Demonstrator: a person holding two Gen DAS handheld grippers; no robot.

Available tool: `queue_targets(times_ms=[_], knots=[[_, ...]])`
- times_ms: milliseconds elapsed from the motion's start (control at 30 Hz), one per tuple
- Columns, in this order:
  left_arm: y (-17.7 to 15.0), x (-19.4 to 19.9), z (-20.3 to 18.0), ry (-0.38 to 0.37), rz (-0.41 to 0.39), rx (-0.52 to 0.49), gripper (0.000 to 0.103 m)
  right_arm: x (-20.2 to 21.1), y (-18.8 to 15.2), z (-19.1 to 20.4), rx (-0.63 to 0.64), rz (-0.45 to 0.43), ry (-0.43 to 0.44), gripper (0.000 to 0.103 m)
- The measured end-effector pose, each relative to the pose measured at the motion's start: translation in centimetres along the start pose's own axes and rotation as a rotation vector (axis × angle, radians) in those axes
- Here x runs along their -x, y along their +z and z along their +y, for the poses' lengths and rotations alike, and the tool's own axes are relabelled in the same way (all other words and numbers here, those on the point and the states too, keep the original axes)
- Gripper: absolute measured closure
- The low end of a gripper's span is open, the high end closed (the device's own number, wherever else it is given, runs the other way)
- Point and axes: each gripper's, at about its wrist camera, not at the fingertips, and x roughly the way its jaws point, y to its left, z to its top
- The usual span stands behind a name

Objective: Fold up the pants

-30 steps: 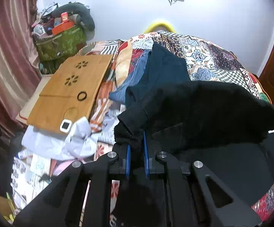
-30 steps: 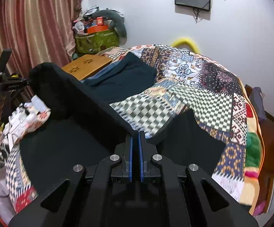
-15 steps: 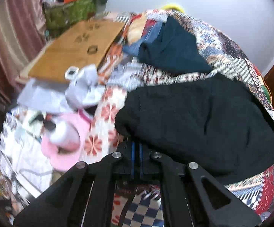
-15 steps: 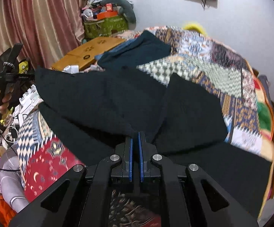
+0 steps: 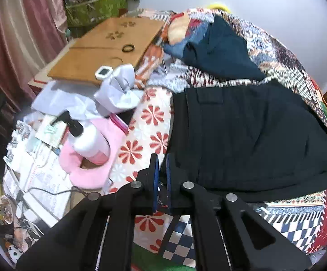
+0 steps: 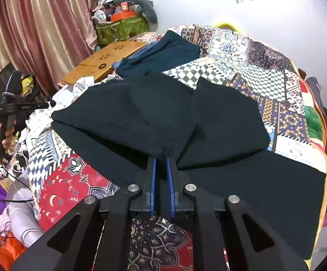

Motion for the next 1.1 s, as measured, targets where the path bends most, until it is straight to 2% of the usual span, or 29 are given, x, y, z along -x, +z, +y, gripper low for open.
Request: queue_targets(times_ms=[133,233,300,367,467,667,767,1100], knots=[[1.3,1.7,-0.8,0.007,-0.05,-0.021,0.092,1.4,1.0,-1.0,-0.023,-0.029,-0.007,0.093],[2.6,2.6,-2.0,-0.013,-0.082,-0.039,0.087,2.1,2.3,-2.2,-0.047,-0.062,-0.026,0.087],[3.4,3.0,-2.9,-0.023,-0.099,-0.051,0.079,2.2,3.2,-2.8,-0.059,-0.075,-0.041,0.077],[4.3,3.1,-3.9,-0.021,-0.121,-0.068,0.061,2.1,4.2,-3.6,-0.067,-0.086,-0.057,0.07],[5.6,3.0,-5.5,-0.015,-0.149,-0.1,0.042,1.1,6.0,-4.6,-0.08,-0.089,-0.065,0.062],[8.4,0.8,-8.1,-0.044,-0.122,-0.112,0.023,-2.1,9.1,-6.2,-0.085,-0.054,-0.071,0.046],[9.6,-0.9,-9.5,-0.039,-0.107,-0.13,0.019,-4.1,10.2,-6.8,-0.082,-0.025,-0.071,0.043],[11.3,-6.8,-13.3,-0.05,-0.025,-0.226,0.017,-13.1,13.6,-9.0,-0.103,0.128,-0.047,0.043]])
